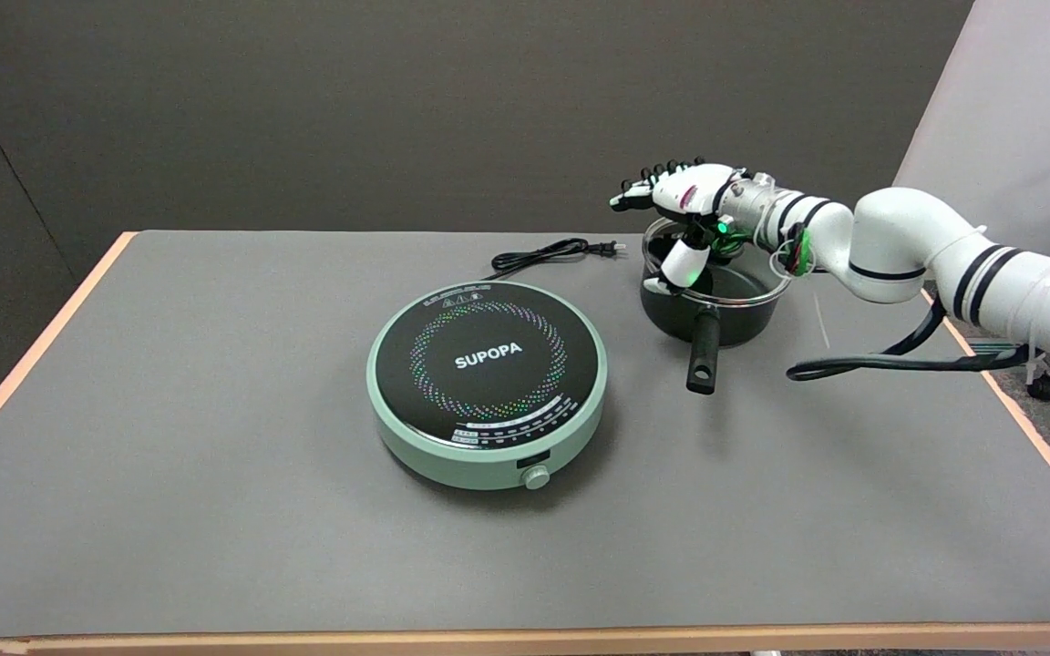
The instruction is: Place the pot lid onto the pot.
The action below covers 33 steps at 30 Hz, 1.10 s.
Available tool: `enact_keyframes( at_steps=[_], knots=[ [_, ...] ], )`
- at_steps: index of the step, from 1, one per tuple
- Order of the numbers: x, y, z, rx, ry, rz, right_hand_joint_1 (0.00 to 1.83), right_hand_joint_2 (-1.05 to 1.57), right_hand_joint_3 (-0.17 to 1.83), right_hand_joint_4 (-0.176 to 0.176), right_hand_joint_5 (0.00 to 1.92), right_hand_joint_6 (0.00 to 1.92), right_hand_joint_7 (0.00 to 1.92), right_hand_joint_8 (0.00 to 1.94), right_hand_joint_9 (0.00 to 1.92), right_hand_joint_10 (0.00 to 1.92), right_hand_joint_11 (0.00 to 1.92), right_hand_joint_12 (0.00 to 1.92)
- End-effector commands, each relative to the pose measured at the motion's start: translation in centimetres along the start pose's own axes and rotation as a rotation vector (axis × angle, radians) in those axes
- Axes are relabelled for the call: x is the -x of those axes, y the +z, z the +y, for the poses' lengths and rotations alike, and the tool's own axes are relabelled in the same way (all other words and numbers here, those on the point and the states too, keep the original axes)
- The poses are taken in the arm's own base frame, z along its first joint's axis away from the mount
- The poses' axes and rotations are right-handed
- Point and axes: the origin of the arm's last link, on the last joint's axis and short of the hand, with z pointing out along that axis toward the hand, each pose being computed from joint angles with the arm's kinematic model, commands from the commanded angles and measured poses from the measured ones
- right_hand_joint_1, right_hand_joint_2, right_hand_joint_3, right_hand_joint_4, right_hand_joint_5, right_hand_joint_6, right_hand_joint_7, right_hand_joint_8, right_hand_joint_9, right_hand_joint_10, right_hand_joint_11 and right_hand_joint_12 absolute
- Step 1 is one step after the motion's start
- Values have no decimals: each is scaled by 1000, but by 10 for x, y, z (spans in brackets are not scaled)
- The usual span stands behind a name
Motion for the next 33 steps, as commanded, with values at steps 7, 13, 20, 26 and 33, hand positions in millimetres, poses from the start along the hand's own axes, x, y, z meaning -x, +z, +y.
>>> enact_keyframes(
  at_steps=[7, 13, 20, 26, 33],
  knots=[
    [3, -1, 10, 28, -4, -3, 870, 380, 983, 127, 178, 165, 153, 130, 133, 196, 94, 526],
    [2, -1, 10, 24, -1, 0, 916, 340, 1037, 125, 189, 145, 151, 147, 152, 168, 145, 430],
    [-16, -8, 14, -4, 104, 79, 630, 339, 908, 123, 187, 145, 153, 146, 155, 169, 139, 445],
    [-30, -24, 37, 12, 392, 176, 387, 337, 858, 124, 200, 136, 200, 122, 189, 192, 138, 515],
    [-29, -42, 70, 75, 618, 245, 253, 354, 899, 123, 149, 227, 162, 191, 152, 322, 111, 584]
  ],
)
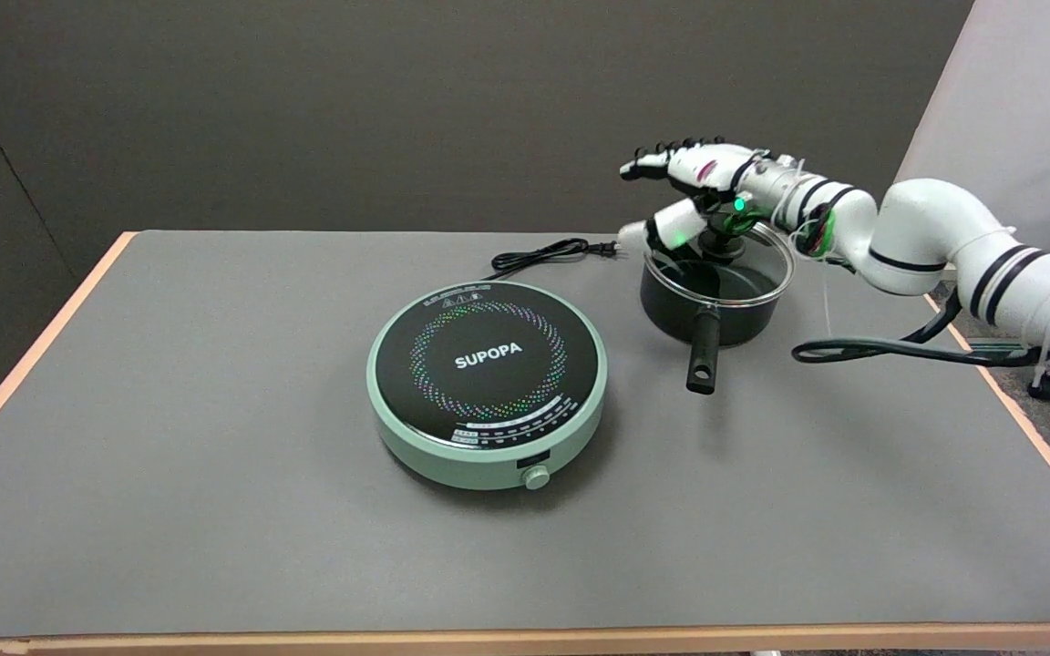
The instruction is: Place the pot lid onto the pot.
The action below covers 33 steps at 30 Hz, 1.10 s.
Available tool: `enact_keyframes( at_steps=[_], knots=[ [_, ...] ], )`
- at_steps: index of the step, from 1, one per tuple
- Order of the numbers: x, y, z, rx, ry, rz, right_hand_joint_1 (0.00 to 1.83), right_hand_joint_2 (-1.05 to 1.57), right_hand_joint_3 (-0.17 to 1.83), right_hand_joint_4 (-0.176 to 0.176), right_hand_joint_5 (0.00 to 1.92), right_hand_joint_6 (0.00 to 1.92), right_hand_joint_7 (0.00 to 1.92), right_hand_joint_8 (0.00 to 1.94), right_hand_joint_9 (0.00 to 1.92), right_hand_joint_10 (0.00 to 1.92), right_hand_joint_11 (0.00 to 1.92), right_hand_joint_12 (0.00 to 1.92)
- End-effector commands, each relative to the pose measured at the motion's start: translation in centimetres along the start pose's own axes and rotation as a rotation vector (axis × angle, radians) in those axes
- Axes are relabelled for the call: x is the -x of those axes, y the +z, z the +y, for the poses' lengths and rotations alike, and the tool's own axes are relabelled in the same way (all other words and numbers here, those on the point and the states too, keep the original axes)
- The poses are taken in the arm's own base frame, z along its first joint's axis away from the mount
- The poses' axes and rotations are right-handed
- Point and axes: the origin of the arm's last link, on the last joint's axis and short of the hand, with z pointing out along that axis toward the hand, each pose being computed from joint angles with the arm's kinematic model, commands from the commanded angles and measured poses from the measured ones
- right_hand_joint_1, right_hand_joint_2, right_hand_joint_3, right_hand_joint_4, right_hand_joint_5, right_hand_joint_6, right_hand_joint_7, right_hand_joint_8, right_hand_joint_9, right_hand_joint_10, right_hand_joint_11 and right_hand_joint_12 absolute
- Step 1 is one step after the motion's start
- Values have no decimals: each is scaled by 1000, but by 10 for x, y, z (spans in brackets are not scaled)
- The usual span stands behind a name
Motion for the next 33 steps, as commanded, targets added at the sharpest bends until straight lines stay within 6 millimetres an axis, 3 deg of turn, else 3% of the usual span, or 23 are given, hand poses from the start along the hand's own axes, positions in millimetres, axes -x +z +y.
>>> enact_keyframes(
  at_steps=[1, 5, 8, 15, 19, 24, 26, 33],
  knots=[
    [-25, -34, 55, 71, 490, 182, 291, 359, 845, 118, 171, 178, 183, 166, 188, 232, 145, 518],
    [-14, -49, 78, 123, 612, 205, 296, 378, 795, 91, 154, 140, 168, 142, 186, 186, 131, 491],
    [-7, -62, 96, 153, 750, 242, 241, 402, 904, 77, 101, 153, 136, 185, 120, 293, 84, 553],
    [27, -101, 132, 224, 1023, 304, 275, 418, 912, 50, 76, 107, 108, 152, 84, 253, 72, 453],
    [49, -125, 152, 267, 1198, 361, 315, 374, 881, 62, 100, 72, 93, 134, 83, 210, 75, 403],
    [76, -150, 167, 299, 1362, 422, 299, 352, 869, 62, 93, 28, 89, 88, 78, 165, 70, 354],
    [82, -161, 173, 312, 1415, 453, 208, 413, 869, 65, 39, 101, 45, 127, 49, 183, 45, 361],
    [101, -179, 174, 290, 1619, 527, 59, 477, 931, 66, 47, 102, 69, 94, 78, 152, 68, 338]
  ],
)
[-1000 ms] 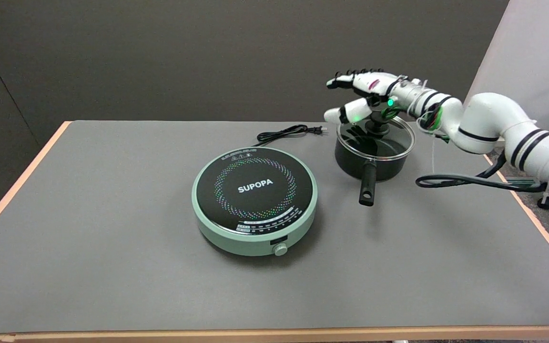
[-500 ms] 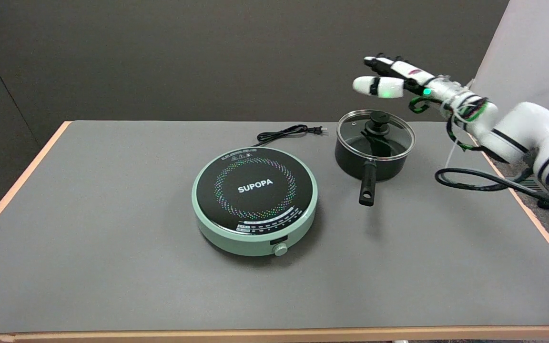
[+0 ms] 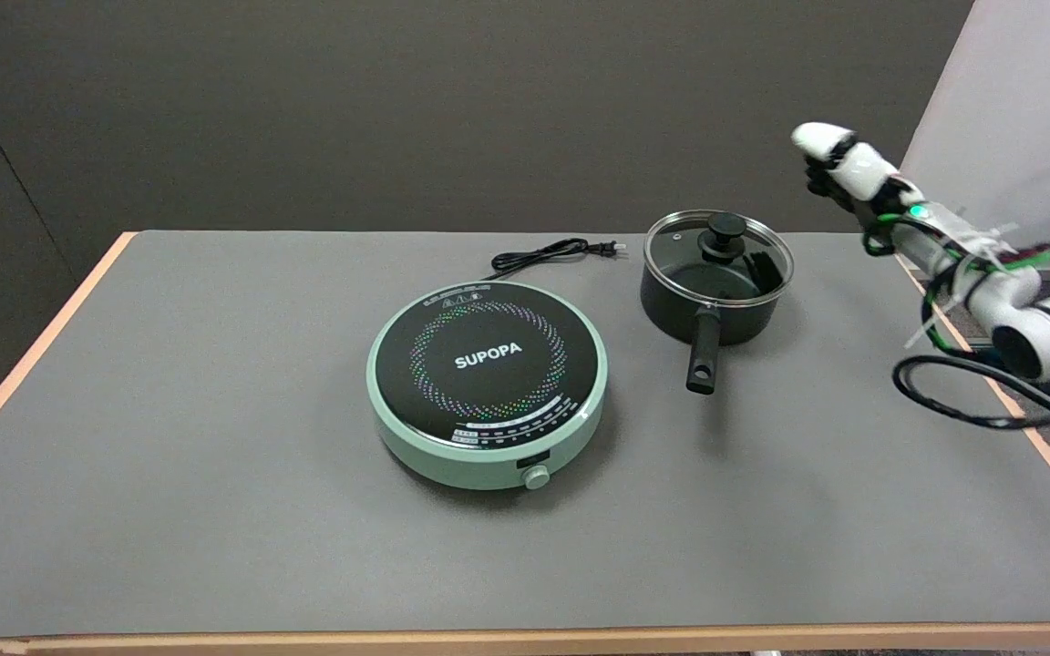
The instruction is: Place the pot lid onto the pot.
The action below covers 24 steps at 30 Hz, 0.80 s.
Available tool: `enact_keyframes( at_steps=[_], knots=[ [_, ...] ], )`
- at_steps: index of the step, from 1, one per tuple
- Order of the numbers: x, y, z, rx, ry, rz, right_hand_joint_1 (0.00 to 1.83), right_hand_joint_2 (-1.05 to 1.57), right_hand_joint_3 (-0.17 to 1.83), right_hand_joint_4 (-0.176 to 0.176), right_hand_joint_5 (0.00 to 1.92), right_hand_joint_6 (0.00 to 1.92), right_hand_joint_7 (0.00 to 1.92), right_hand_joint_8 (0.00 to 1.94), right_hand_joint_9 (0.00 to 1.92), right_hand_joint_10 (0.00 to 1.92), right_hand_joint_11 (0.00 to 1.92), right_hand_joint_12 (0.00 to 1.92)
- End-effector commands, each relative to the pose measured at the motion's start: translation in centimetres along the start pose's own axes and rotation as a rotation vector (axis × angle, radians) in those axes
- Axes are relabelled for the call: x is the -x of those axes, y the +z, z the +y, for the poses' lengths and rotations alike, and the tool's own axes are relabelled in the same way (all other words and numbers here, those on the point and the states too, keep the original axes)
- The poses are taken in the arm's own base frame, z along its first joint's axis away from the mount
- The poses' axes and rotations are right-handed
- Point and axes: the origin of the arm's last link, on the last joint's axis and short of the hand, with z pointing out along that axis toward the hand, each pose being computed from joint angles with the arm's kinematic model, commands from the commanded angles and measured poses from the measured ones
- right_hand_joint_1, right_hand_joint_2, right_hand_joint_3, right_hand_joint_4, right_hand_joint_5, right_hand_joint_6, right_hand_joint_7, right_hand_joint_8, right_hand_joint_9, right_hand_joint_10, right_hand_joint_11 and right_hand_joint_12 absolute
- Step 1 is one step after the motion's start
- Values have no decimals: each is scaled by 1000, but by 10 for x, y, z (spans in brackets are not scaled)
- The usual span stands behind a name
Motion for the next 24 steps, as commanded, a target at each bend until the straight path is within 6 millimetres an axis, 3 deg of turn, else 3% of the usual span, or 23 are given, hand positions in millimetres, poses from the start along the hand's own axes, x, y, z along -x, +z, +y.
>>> enact_keyframes(
  at_steps=[1, 13, 19, 24],
  knots=[
    [-47, -72, 78, 24, 602, 227, 40, 495, 943, 65, 53, 102, 76, 92, 82, 146, 73, 329],
    [-27, -98, 89, -45, 842, 188, -1, 541, 962, 50, 64, 142, 81, 141, 80, 162, 69, 296],
    [-19, -112, 91, -82, 861, 149, -1, 562, 969, 44, 80, 127, 95, 144, 87, 160, 79, 287],
    [-15, -114, 82, -134, 854, 107, -1, 564, 967, 41, 83, 124, 100, 144, 92, 161, 82, 287]
  ],
)
